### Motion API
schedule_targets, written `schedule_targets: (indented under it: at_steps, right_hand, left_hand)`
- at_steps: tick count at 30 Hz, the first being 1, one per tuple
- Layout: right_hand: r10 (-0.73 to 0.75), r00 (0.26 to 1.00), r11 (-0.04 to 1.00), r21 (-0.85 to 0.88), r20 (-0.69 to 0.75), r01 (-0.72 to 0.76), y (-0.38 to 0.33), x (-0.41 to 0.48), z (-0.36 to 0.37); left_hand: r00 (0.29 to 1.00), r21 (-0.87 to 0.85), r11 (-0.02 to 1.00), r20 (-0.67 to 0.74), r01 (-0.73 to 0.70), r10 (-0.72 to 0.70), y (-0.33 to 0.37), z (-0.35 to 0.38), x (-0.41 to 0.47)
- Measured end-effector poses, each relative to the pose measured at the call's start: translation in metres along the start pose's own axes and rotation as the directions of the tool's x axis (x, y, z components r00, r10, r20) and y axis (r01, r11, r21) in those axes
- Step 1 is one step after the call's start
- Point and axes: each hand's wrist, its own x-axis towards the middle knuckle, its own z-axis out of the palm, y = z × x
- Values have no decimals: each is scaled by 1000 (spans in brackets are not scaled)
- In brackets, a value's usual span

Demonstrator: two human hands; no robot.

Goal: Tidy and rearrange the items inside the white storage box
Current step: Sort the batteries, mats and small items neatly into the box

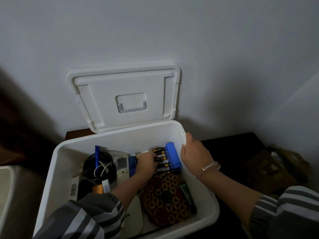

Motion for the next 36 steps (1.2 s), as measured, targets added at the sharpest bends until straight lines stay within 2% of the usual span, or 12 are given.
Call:
schedule_targets:
  at_steps: [3, 6, 9, 12, 14, 17, 21, 25, 28, 32, 34, 36]
  right_hand:
    - [-1, 1000, 1000, 4, -5, 1, 0, -1, -1]
    - [3, 1000, 1000, 0, 1, -3, 0, 0, -1]
    - [-2, 1000, 1000, -2, -1, 2, 1, 1, 0]
    - [1, 1000, 1000, 5, 0, -1, 1, 2, 1]
    - [7, 1000, 1000, -2, -2, -7, 1, 2, 2]
    - [6, 1000, 1000, -11, -18, -6, 2, 1, 2]
    - [-1, 1000, 1000, -7, -21, 1, 2, 1, 3]
    - [0, 1000, 1000, -4, -27, 0, 1, 1, 2]
    - [15, 1000, 1000, 4, -13, -15, 1, 1, 2]
    - [7, 1000, 1000, 29, -7, -7, 2, 1, 2]
    - [0, 1000, 999, 35, -9, 0, 2, 0, 1]
    - [-1, 1000, 999, 37, -2, 1, 1, 0, 0]
  left_hand:
    - [1000, 46, 999, 10, 8, -8, 3, -1, 0]
    - [999, -18, 999, 16, 36, -36, 1, -2, 2]
    - [998, -116, 992, -41, 47, -52, -4, -8, 8]
    - [995, -79, 997, -101, -20, 12, -2, -10, 16]
    - [984, 2, 993, -132, -118, 118, 6, -8, 19]
    - [976, 236, 954, -69, -186, 207, 7, 3, 24]
    - [939, 592, 759, -8, -273, 344, 11, -5, 19]
    - [856, 708, 619, -40, -340, 515, 8, -21, 16]
    - [903, 656, 666, 58, -356, 425, 2, -41, 14]
    - [897, 603, 700, 60, -382, 438, -21, -65, 5]
    - [912, 618, 683, 158, -390, 378, -35, -64, -2]
    - [929, 600, 713, 170, -363, 330, -46, -55, -5]
